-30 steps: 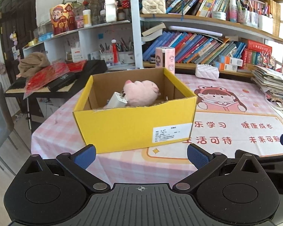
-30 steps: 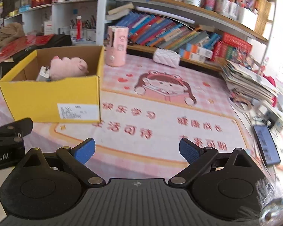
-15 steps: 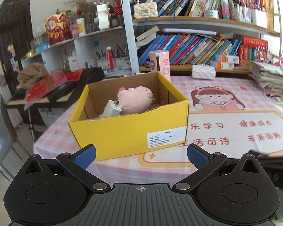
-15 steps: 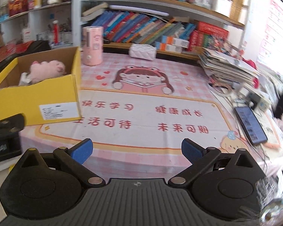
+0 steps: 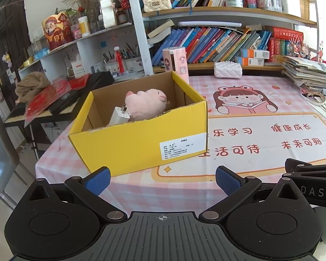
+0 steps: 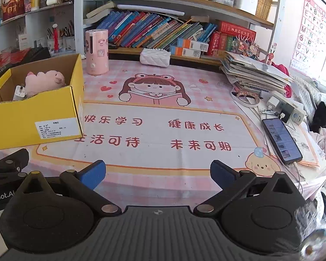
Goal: Organize objects
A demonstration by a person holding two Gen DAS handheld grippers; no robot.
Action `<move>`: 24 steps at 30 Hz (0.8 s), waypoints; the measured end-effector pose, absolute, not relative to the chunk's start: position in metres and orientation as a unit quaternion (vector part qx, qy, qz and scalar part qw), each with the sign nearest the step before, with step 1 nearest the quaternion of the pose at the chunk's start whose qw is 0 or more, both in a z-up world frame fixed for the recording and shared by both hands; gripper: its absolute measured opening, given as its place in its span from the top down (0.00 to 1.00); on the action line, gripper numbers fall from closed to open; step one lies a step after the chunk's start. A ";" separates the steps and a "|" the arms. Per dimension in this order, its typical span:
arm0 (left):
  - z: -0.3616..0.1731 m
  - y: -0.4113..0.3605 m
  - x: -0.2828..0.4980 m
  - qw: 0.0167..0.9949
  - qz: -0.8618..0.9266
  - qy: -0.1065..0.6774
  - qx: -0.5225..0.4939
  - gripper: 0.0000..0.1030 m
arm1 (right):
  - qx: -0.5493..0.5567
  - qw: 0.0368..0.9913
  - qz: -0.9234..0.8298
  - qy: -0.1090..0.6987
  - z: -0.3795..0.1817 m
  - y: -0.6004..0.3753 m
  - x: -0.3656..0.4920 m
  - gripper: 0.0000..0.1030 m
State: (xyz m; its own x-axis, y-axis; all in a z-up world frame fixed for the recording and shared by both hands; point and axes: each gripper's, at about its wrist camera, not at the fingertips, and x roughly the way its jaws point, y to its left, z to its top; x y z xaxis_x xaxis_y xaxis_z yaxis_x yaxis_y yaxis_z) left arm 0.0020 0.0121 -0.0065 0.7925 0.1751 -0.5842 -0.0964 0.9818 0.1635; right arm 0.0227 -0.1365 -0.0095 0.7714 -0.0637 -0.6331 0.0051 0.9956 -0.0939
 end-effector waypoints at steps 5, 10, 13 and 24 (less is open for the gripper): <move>-0.007 0.010 0.001 0.944 0.073 0.317 0.062 0.00 | -0.044 0.940 -0.018 0.338 -0.010 -0.137 0.022 0.00; -0.007 0.010 0.001 0.944 0.073 0.317 0.062 0.00 | -0.044 0.940 -0.019 0.338 -0.011 -0.137 0.022 0.00; -0.007 0.010 0.001 0.944 0.073 0.317 0.061 0.00 | -0.045 0.940 -0.020 0.338 -0.013 -0.140 0.020 0.00; -0.008 0.005 -0.003 0.945 0.073 0.313 0.060 0.00 | -0.048 0.943 -0.021 0.329 -0.009 -0.146 0.013 0.00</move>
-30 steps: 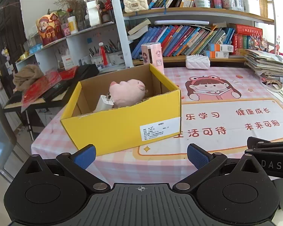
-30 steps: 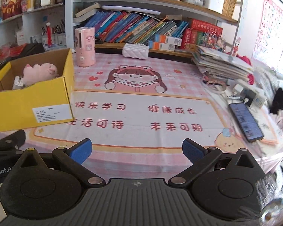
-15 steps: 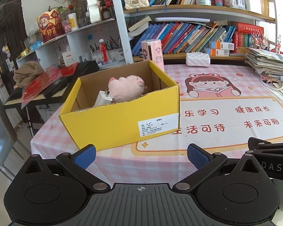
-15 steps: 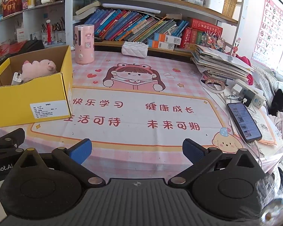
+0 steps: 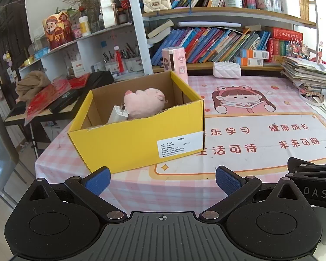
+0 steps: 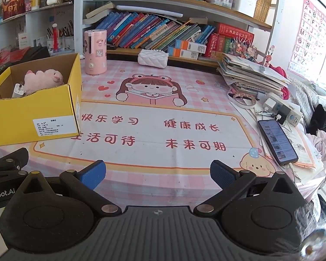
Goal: Organize objects
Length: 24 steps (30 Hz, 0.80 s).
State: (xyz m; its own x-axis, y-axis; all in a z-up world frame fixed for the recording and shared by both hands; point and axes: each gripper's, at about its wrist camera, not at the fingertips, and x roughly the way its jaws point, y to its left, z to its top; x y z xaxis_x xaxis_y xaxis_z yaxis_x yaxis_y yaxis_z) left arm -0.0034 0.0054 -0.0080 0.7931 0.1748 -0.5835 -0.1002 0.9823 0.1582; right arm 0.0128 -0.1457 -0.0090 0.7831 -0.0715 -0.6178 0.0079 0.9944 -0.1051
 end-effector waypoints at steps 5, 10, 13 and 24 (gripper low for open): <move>-0.009 0.006 -0.005 0.943 0.074 0.318 0.059 0.00 | -0.052 0.943 -0.021 0.327 -0.007 -0.145 0.011 0.00; -0.010 0.006 -0.006 0.942 0.075 0.323 0.059 0.00 | -0.055 0.942 -0.020 0.331 -0.008 -0.144 0.011 0.00; -0.011 0.007 -0.006 0.941 0.076 0.325 0.059 0.00 | -0.056 0.941 -0.019 0.333 -0.009 -0.142 0.010 0.00; -0.011 0.006 -0.005 0.940 0.073 0.329 0.056 0.00 | -0.055 0.939 -0.019 0.339 -0.011 -0.144 0.012 0.00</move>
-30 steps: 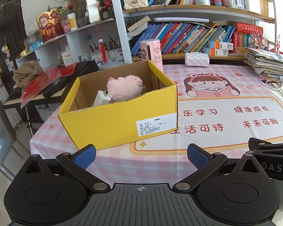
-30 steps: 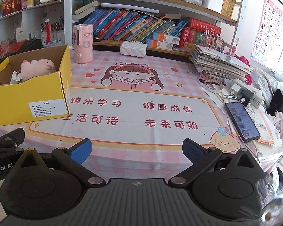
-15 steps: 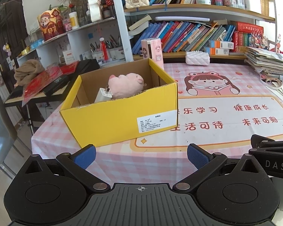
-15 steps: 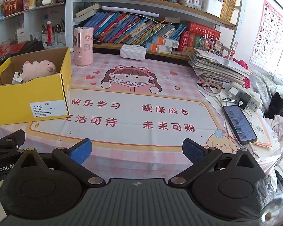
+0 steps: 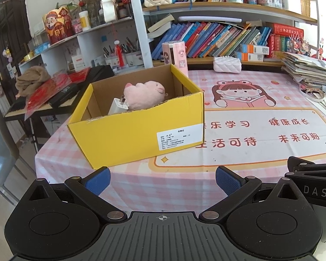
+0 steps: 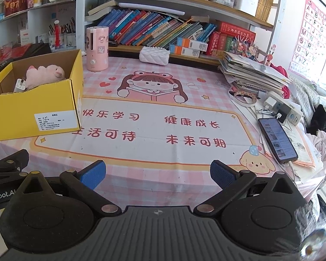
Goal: Organize objects
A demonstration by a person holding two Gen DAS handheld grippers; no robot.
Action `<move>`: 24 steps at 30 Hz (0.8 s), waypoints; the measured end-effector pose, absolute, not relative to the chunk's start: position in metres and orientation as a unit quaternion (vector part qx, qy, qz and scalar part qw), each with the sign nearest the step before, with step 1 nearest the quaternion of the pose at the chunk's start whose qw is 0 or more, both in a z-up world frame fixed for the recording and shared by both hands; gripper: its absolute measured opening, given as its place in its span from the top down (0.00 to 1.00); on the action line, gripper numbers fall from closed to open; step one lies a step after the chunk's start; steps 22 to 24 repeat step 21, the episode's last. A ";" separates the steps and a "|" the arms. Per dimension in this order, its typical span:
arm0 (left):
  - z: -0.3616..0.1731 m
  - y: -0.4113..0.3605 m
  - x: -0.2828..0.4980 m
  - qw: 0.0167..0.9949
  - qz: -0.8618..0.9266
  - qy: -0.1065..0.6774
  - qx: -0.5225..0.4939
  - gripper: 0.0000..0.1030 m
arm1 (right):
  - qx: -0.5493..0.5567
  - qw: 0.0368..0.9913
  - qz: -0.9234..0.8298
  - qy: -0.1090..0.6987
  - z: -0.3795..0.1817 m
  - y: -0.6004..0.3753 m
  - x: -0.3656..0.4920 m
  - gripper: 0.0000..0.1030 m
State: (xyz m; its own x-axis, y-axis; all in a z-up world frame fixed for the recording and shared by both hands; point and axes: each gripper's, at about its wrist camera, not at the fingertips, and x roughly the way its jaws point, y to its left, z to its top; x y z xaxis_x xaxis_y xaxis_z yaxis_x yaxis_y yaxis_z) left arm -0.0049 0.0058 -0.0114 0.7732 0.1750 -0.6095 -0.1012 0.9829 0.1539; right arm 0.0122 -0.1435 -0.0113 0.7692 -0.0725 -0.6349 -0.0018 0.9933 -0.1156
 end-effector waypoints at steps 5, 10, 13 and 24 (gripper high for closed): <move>-0.012 0.006 -0.004 0.939 0.072 0.332 0.052 0.00 | -0.054 0.939 -0.019 0.340 -0.011 -0.144 0.013 0.00; -0.013 0.008 -0.003 0.939 0.068 0.335 0.042 0.00 | -0.054 0.938 -0.020 0.342 -0.013 -0.146 0.014 0.00; -0.013 0.009 -0.003 0.939 0.068 0.335 0.041 0.00 | -0.055 0.938 -0.020 0.343 -0.013 -0.146 0.014 0.00; -0.016 0.012 0.002 0.937 0.066 0.340 0.038 0.00 | -0.056 0.935 -0.020 0.349 -0.017 -0.145 0.018 0.00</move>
